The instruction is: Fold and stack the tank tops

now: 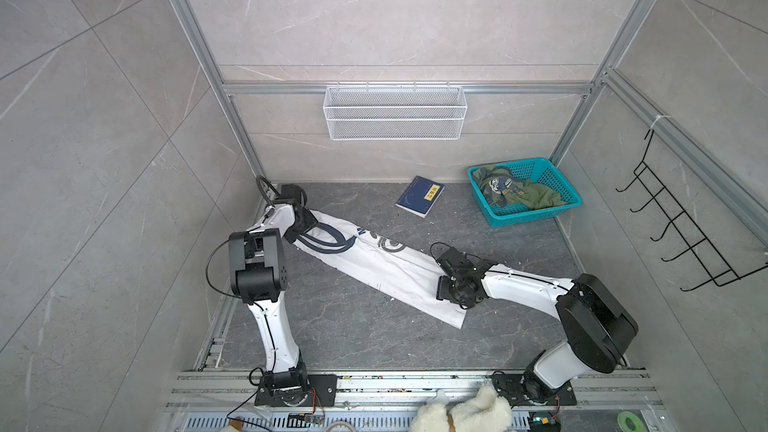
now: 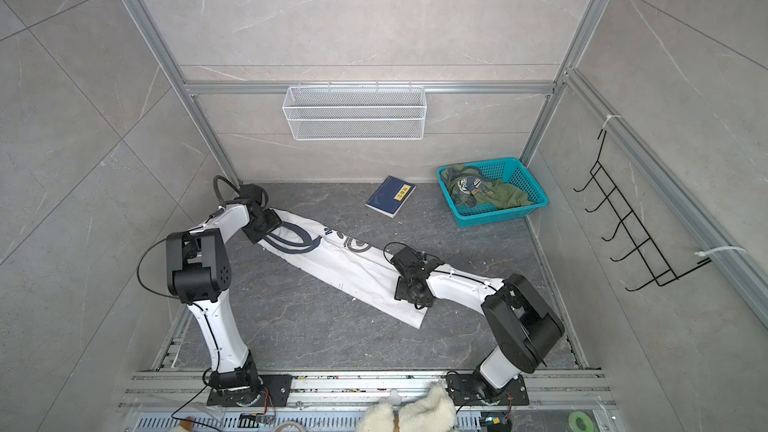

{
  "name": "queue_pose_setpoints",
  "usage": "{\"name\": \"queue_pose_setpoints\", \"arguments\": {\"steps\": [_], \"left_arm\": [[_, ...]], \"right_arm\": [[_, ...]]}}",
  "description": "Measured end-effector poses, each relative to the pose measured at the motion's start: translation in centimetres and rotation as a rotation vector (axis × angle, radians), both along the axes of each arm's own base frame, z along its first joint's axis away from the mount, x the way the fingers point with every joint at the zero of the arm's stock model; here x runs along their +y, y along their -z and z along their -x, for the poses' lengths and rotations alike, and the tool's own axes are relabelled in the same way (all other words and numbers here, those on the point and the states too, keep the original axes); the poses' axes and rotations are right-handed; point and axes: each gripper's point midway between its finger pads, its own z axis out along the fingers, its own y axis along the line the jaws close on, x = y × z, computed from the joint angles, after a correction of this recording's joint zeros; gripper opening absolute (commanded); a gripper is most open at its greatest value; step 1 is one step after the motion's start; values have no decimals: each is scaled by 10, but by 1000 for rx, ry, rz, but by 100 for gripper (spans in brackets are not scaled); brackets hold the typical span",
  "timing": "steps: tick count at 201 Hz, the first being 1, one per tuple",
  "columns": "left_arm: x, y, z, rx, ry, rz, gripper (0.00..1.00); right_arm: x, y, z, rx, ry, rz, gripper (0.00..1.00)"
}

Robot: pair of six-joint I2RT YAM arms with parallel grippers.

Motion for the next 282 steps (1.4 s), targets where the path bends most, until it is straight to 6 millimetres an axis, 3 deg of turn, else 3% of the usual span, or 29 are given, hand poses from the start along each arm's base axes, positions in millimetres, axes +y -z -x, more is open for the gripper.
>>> {"name": "queue_pose_setpoints", "arguments": {"steps": [62,81,120,142,173,197,237,252,282], "left_arm": [[31,11,-43,22,-36,0,73],[31,9,-47,34,-21,-3,73],[30,-27,-59,-5,0,-14,76],[26,-42,-56,-20,3,-17,77],[16,-47,-21,24,-4,-3,78],[12,-48,-15,29,-5,2,78],[7,-18,1,87,-24,39,75],[5,-11,0,96,-23,50,74],[4,2,-23,69,-14,68,72]], "right_arm": [[36,-1,36,-11,-47,-29,70],[43,-5,44,-14,-66,-34,77],[27,-46,24,-131,-54,-32,81],[19,-57,9,-170,-57,-23,81],[19,-50,1,-162,-108,24,80],[19,-39,-1,-143,-142,65,80],[3,-20,-10,-107,-153,143,81],[-3,-13,-12,-92,-153,168,81],[-4,-3,-10,-65,-176,190,80]]}}
